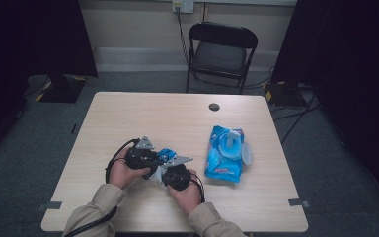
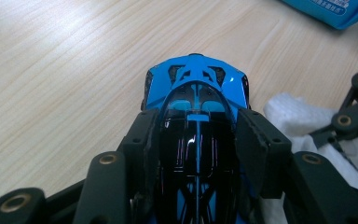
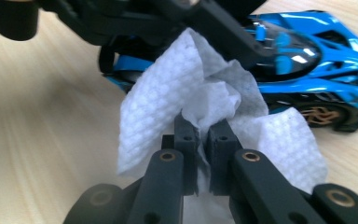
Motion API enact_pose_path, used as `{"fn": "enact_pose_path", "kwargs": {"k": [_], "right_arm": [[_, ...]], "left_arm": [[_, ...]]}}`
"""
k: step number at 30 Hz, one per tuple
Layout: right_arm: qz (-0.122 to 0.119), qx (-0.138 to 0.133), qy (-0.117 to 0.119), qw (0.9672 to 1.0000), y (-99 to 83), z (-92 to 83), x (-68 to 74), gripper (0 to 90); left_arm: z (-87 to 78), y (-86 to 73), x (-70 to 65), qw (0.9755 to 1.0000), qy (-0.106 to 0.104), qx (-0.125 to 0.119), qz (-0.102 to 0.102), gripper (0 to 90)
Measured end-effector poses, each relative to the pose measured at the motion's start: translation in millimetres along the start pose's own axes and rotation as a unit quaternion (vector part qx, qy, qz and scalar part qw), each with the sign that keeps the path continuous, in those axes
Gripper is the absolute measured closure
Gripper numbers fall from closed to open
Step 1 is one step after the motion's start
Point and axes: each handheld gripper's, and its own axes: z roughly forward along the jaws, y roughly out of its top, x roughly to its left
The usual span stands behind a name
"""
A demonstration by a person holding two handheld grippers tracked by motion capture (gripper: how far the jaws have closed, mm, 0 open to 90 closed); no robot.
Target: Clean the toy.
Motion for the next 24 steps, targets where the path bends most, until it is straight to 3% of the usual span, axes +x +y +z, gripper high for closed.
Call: {"fn": "enact_pose_path", "kwargs": {"k": [24], "right_arm": [[-0.019,-0.003,0.038,0.9991,0.9,10.5,24.1,85.2]], "left_arm": [[-0.6,0.4,-0.3,1.0,0.001,0.004,-0.001,50.6]]}}
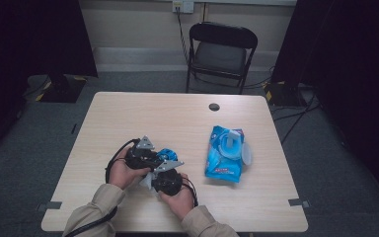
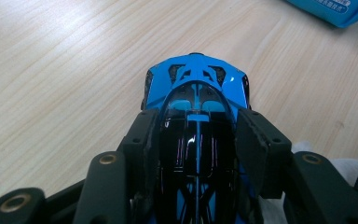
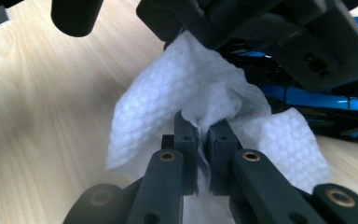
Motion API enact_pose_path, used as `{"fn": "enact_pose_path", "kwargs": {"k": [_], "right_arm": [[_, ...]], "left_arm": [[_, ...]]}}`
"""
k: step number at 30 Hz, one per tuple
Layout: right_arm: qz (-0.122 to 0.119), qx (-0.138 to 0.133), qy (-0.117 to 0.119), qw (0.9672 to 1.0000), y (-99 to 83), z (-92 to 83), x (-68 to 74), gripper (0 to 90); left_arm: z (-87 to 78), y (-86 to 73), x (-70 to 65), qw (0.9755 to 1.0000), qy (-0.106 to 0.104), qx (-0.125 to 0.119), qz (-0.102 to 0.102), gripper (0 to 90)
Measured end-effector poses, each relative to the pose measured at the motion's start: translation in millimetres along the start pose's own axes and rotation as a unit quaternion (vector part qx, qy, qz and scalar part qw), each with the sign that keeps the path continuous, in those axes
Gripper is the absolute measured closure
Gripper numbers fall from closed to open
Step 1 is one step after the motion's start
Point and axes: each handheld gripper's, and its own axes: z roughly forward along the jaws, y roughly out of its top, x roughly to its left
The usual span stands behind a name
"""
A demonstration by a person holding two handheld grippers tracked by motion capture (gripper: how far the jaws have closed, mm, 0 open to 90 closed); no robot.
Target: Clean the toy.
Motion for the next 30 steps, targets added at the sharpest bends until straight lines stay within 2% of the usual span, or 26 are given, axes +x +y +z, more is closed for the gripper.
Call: {"fn": "enact_pose_path", "kwargs": {"k": [7,9,12,15,16,17,19,20,22,25,26,27,28,29,30], "right_arm": [[-0.004,0.003,0.023,0.9997,0.6,1.6,1.4,85.2],[-0.002,0.004,0.023,0.9997,0.5,1.5,1.6,85.3],[-0.004,0.0,0.031,0.9995,-0.8,-4.9,-0.1,85.5],[-0.004,-0.003,0.027,0.9996,-1.6,-12.2,-3.8,85.6],[-0.004,-0.01,0.013,0.9999,-1.6,-21.3,-10.1,85.7],[-0.004,-0.01,0.013,0.9999,-1.6,-21.3,-10.1,85.7],[0.008,-0.019,0.001,0.9998,-0.8,-30.6,-18.9,85.7],[0.01,-0.024,-0.018,0.9995,0.8,-39.3,-27.3,85.7],[0.012,-0.029,-0.024,0.9992,1.4,-42.7,-31.3,85.7],[0.02,-0.027,-0.055,0.9979,2.4,-50.0,-41.5,85.8],[0.032,-0.029,-0.078,0.996,1.9,-52.1,-49.4,85.8],[0.032,-0.029,-0.078,0.996,1.9,-52.1,-49.4,85.8],[0.047,-0.032,-0.088,0.9945,1.3,-51.1,-57.4,85.7],[0.047,-0.032,-0.088,0.9945,1.3,-51.1,-57.4,85.7],[0.055,-0.025,-0.098,0.9934,1.4,-47.3,-61.6,85.6]], "left_arm": [[0.1,0.7,-0.2,1.0,0.001,0.002,0.002,50.6],[0.1,0.8,-0.1,1.0,0.001,0.003,0.001,50.6],[0.3,0.8,-0.2,1.0,0.001,0.002,-0.001,50.6],[0.1,0.3,-0.3,1.0,0.002,0.001,-0.001,50.6],[0.1,0.2,-0.3,1.0,0.001,0.0,-0.001,50.6],[0.1,0.2,-0.4,1.0,0.002,0.0,-0.002,50.6],[0.2,0.3,-0.4,1.0,0.001,0.0,-0.002,50.6],[0.2,0.5,-0.3,1.0,0.001,0.001,-0.002,50.6],[0.3,0.6,-0.4,1.0,0.001,0.001,-0.002,50.6],[0.3,0.4,-0.5,1.0,0.002,0.0,-0.002,50.6],[0.2,0.4,-0.6,1.0,0.002,0.001,-0.002,50.6],[0.2,0.4,-0.6,1.0,0.002,0.001,-0.002,50.6],[0.1,0.2,-0.6,1.0,0.002,0.0,-0.002,50.6],[0.1,0.2,-0.6,1.0,0.002,0.0,-0.002,50.6],[0.0,0.0,-0.6,1.0,0.002,0.0,-0.002,50.6]]}}
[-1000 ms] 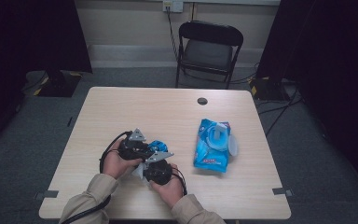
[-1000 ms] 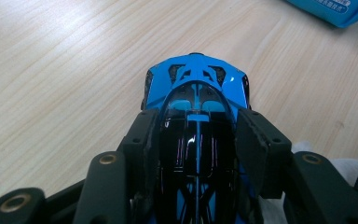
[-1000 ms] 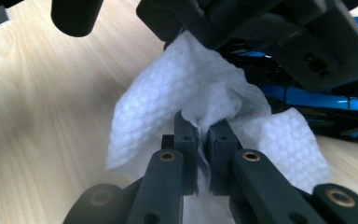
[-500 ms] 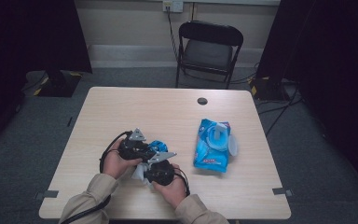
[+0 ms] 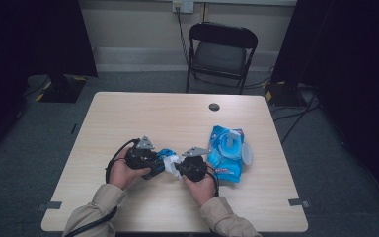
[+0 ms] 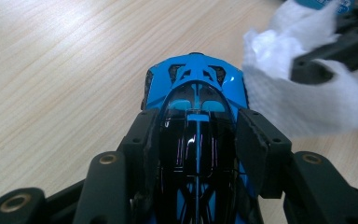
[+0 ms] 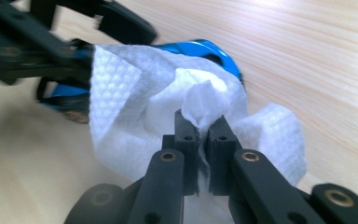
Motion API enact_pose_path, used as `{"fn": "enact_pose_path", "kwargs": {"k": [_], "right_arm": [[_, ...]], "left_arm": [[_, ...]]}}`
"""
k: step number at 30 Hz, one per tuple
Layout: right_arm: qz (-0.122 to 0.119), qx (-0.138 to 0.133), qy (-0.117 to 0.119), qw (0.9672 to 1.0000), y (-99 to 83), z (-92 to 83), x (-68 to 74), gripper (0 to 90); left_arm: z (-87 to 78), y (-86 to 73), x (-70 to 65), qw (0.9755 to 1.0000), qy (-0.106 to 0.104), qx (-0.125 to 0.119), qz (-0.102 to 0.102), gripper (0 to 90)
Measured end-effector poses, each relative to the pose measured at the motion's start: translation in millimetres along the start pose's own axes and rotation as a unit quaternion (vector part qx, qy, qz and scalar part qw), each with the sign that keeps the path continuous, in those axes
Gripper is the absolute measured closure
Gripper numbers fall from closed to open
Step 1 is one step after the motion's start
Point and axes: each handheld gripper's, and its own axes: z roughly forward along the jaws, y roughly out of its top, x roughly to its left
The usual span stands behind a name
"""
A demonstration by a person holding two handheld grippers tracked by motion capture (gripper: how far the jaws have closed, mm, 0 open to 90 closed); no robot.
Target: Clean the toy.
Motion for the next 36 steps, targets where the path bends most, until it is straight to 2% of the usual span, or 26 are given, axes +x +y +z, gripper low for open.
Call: {"fn": "enact_pose_path", "kwargs": {"k": [1,2,3,4,5,6,8,11,18,23,26,30,36], "right_arm": [[0.0,0.0,0.0,1.0,0.0,0.0,0.0,85.6],[0.002,0.009,-0.013,0.9999,0.3,5.6,-0.7,85.5],[0.002,0.009,-0.013,0.9999,0.3,5.6,-0.7,85.5],[0.007,0.018,-0.027,0.9994,1.3,9.8,-0.8,85.6],[0.007,0.018,-0.027,0.9994,1.3,9.8,-0.8,85.6],[0.007,0.022,-0.044,0.9988,2.6,11.9,-0.8,85.8],[0.009,0.028,-0.057,0.9979,3.3,13.9,-2.1,85.7],[0.009,0.035,-0.067,0.9971,2.3,17.9,-5.0,85.6],[0.003,0.034,-0.057,0.9978,1.3,19.4,-6.8,85.6],[0.005,0.03,-0.04,0.9987,-1.9,17.2,-6.5,85.5],[-0.005,0.03,-0.031,0.9991,-3.9,15.9,-4.5,85.5],[-0.011,0.033,-0.014,0.9993,-5.5,15.1,0.5,85.6],[-0.03,0.035,0.02,0.9987,-6.2,19.5,19.2,85.5]], "left_arm": [[0.0,-0.1,0.0,1.0,0.0,0.0,0.0,50.6],[0.0,-0.3,-0.1,1.0,0.0,-0.001,0.0,50.6],[0.0,-0.3,-0.1,1.0,0.0,-0.001,0.0,50.6],[0.1,-0.3,-0.1,1.0,0.0,-0.001,0.0,50.6],[0.1,-0.3,-0.1,1.0,0.0,-0.001,0.0,50.7],[0.0,-0.3,0.0,1.0,0.0,-0.001,-0.001,50.7],[0.0,-0.2,-0.2,1.0,0.0,-0.001,0.0,50.7],[-0.1,-0.4,0.0,1.0,0.0,-0.001,0.001,50.7],[-0.2,-0.7,-0.2,1.0,0.0,-0.002,0.002,50.7],[-0.5,-1.0,-0.1,1.0,0.0,-0.002,0.002,50.7],[-0.6,-1.0,-0.1,1.0,0.0,-0.001,0.003,50.7],[-0.6,-1.6,-0.1,1.0,0.001,-0.004,0.002,50.7],[-0.8,-1.4,-0.5,1.0,0.002,-0.002,0.002,50.7]]}}
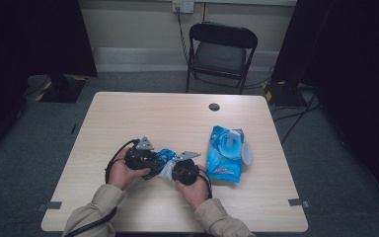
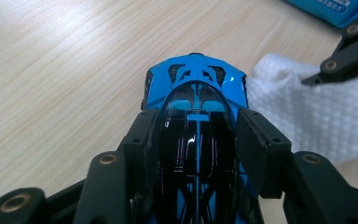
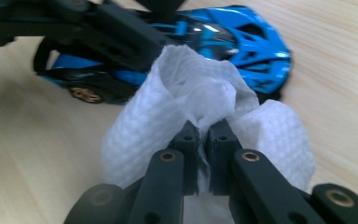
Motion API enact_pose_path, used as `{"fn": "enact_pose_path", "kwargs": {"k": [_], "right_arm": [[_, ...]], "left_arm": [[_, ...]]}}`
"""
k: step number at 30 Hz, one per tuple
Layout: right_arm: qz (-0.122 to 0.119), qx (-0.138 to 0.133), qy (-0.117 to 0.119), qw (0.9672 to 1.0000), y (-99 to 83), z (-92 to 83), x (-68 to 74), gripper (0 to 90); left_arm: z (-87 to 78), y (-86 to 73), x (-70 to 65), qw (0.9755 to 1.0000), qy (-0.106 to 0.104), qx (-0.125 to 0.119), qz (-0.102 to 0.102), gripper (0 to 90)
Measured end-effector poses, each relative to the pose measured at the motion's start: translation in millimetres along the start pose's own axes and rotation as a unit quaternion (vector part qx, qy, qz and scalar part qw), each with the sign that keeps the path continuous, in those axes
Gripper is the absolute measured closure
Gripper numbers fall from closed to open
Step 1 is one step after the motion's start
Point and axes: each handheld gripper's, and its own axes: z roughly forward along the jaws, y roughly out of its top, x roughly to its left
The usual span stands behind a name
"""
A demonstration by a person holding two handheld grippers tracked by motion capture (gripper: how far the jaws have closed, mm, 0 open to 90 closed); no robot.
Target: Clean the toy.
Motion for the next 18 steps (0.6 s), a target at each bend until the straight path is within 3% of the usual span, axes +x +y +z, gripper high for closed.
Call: {"fn": "enact_pose_path", "kwargs": {"k": [6,13,18], "right_arm": [[0.005,-0.002,0.015,0.9999,-0.2,1.8,4.4,85.5],[-0.016,0.0,0.028,0.9995,2.2,7.3,19.4,85.4],[-0.018,-0.002,0.035,0.9992,1.6,7.7,20.4,85.4]], "left_arm": [[-0.1,0.2,0.0,1.0,0.0,0.001,-0.001,50.7],[-0.4,0.0,0.0,1.0,0.0,0.002,-0.001,50.7],[-0.1,0.6,0.0,1.0,0.0,0.003,-0.001,50.6]]}}
